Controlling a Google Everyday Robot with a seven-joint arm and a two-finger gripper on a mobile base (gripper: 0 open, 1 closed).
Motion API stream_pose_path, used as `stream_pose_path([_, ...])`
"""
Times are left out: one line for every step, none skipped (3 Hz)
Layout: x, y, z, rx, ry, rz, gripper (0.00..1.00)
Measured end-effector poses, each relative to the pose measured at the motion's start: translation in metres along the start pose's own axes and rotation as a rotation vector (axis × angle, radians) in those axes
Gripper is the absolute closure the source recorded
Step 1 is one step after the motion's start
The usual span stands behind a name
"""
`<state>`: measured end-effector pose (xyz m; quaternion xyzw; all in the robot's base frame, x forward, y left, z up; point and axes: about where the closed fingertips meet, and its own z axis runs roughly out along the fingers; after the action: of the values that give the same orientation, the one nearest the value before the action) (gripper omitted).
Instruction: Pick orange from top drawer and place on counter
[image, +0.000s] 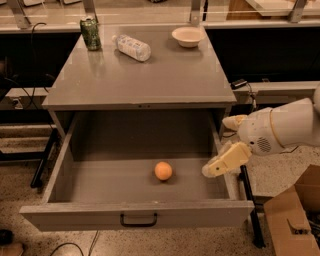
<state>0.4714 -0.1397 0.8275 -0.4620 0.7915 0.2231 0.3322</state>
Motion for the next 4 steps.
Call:
stream_pose_path([0.019,-0.015,0.035,0.0,-0.023,-0.073,0.0])
stream_pose_path([0.038,-0.027,0.078,-0.005,-0.018,-0.152,0.0])
stream_pose_path([0.05,-0.031,0.135,-0.039,-0.027,-0.217,0.0])
stream_pose_path([0.054,-0.03,0.167,-0.071,-0.039,-0.237,0.0])
